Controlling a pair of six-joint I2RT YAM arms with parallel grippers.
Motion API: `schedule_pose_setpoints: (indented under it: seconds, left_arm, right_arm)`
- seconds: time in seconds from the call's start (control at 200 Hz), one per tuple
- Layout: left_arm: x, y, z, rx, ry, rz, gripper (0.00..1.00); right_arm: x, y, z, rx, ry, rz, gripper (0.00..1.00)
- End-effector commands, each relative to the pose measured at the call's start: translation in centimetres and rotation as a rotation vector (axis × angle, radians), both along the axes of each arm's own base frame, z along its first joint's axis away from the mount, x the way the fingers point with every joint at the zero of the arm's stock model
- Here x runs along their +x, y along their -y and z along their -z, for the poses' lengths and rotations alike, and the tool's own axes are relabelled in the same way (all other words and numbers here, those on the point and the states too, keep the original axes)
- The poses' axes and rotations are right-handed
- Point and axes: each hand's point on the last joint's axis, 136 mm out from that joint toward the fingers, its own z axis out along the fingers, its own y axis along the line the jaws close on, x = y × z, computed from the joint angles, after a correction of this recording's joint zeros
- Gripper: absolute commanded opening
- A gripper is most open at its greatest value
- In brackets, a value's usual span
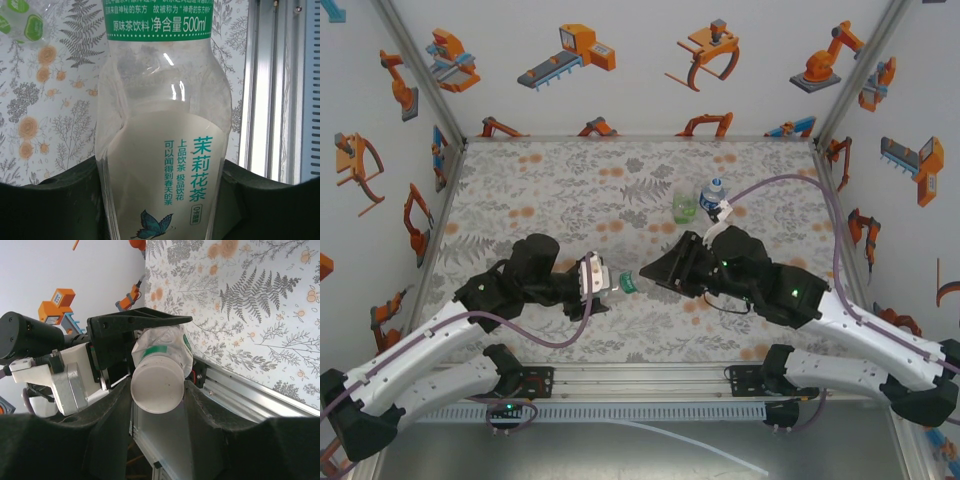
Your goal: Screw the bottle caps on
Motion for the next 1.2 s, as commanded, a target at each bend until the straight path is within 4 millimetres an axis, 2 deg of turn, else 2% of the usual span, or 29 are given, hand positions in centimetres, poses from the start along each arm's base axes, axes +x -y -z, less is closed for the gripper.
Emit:
schedule_pose_setpoints:
  seconds: [0.0, 0.085, 0.135, 0.295, 0.441, 0.641, 0.731, 0.941, 1.192]
  left_arm:
    - [-1.3, 1.4, -4.0, -0.154, 0.079, 0.102, 0.0]
    - [-1.3, 1.3, -4.0, -0.151, 0.075, 0.101, 0.0]
    - [-1.4, 1.2, -4.0, -0.149, 0.073, 0.101, 0.0]
    - [-1.6, 1.1, -3.9, -0.143, 0.056, 0.109, 0.0]
    - [-2.4, 1.2, -4.1, -0.154, 0.035, 0.147, 0.0]
    - [-3.5, 1.0, -4.4, -0.155, 0.002, 0.19, 0.0]
    - [-3.8, 1.0, -4.5, -0.16, -0.005, 0.205, 0.0]
    - [-4.0, 0.9, -4.8, -0.166, -0.003, 0.208, 0.0]
    - [-4.1, 0.8, -4.8, -0.169, -0.011, 0.203, 0.0]
  right_arm:
    - [1.2, 0.2, -1.4, -0.059, 0.122, 0.011, 0.46]
    - [1.3, 0.6, -3.6, -0.114, 0.284, -0.04, 0.69]
    - [1.3, 1.0, -4.8, -0.149, 0.375, -0.07, 0.75]
    - [0.3, 1.7, -8.4, -0.242, 0.694, -0.196, 0.76]
    - [-3.0, 0.6, -10.5, -0.278, 1.016, -0.459, 0.7]
    - [-7.9, -0.6, -9.8, -0.298, 1.342, -0.849, 0.62]
    - [-9.2, -0.9, -9.4, -0.268, 1.413, -0.95, 0.62]
    - [-9.8, -1.9, -8.6, -0.227, 1.414, -1.02, 0.62]
    - [-9.6, -2.1, -7.9, -0.226, 1.401, -1.003, 0.52]
